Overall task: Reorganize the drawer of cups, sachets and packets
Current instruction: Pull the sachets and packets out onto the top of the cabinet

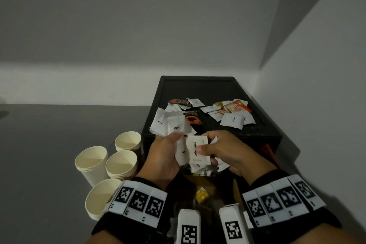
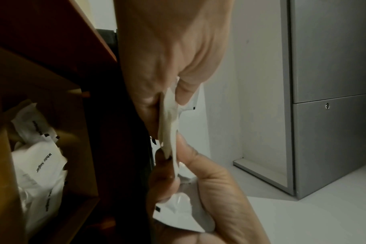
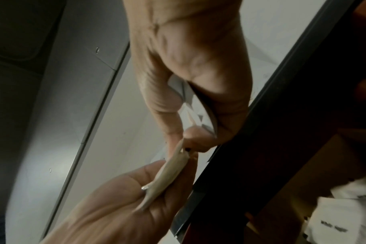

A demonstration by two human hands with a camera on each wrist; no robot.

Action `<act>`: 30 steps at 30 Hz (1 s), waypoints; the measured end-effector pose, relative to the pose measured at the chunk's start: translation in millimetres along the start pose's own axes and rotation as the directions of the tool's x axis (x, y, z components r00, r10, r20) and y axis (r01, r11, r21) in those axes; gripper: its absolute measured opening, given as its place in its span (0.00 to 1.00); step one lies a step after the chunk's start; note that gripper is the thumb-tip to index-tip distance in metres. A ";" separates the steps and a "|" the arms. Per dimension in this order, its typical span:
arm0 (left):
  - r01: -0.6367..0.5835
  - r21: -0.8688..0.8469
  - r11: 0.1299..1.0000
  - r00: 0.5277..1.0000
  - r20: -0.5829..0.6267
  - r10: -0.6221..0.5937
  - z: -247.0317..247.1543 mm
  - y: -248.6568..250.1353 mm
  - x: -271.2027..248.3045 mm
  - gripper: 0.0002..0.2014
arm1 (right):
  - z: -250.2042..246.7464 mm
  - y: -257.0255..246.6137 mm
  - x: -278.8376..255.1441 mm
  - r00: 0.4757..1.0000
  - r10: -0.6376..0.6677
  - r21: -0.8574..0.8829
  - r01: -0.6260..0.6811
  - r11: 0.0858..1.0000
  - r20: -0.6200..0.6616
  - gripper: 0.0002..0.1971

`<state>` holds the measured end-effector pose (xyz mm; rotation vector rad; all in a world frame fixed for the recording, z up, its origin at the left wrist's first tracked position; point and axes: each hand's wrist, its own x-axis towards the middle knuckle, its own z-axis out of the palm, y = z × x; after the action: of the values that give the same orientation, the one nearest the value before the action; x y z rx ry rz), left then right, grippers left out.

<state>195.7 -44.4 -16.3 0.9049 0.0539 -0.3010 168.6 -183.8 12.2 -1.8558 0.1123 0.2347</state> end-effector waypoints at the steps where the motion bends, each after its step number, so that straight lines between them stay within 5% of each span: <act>1: 0.004 -0.007 1.000 1.000 0.003 -0.004 -0.7 -0.6 0.2 0.19 | -2.5 1.2 -1.1 1.000 0.006 -0.005 -0.006 1.000 0.014 0.05; 8: -0.012 0.031 0.999 0.997 -0.079 0.015 -4.4 0.4 3.4 0.15 | -37.6 6.5 -10.5 0.996 0.088 0.140 -0.084 0.987 -0.020 0.08; 14: 0.021 0.032 0.999 0.993 -0.113 -0.018 -1.7 0.5 2.2 0.10 | -42.9 11.5 -14.0 0.988 0.116 0.148 -0.130 0.980 0.099 0.08; 17: 0.033 0.014 0.999 0.994 -0.105 -0.032 -0.7 -3.4 4.0 0.16 | -25.5 14.3 -10.8 0.977 0.139 0.175 -0.167 0.970 0.163 0.07; 20: 0.067 0.006 0.998 0.994 -0.086 -0.066 1.4 -7.3 2.9 0.19 | -9.3 17.9 -4.2 0.987 0.109 0.171 -0.128 0.977 0.115 0.08; 23: 0.068 0.018 0.998 0.992 -0.109 -0.066 1.4 -7.0 1.0 0.12 | -7.2 22.0 0.3 0.994 0.084 0.183 -0.095 0.978 0.066 0.07; 30: 0.057 0.030 0.998 0.980 -0.195 -0.050 -11.6 7.4 0.6 0.17 | -36.6 39.6 2.4 0.966 0.256 -0.127 -0.252 0.959 0.018 0.08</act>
<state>199.3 -31.2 -17.9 0.9675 0.2540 -0.2634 166.9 -230.3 -15.2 -1.9584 0.3202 0.4606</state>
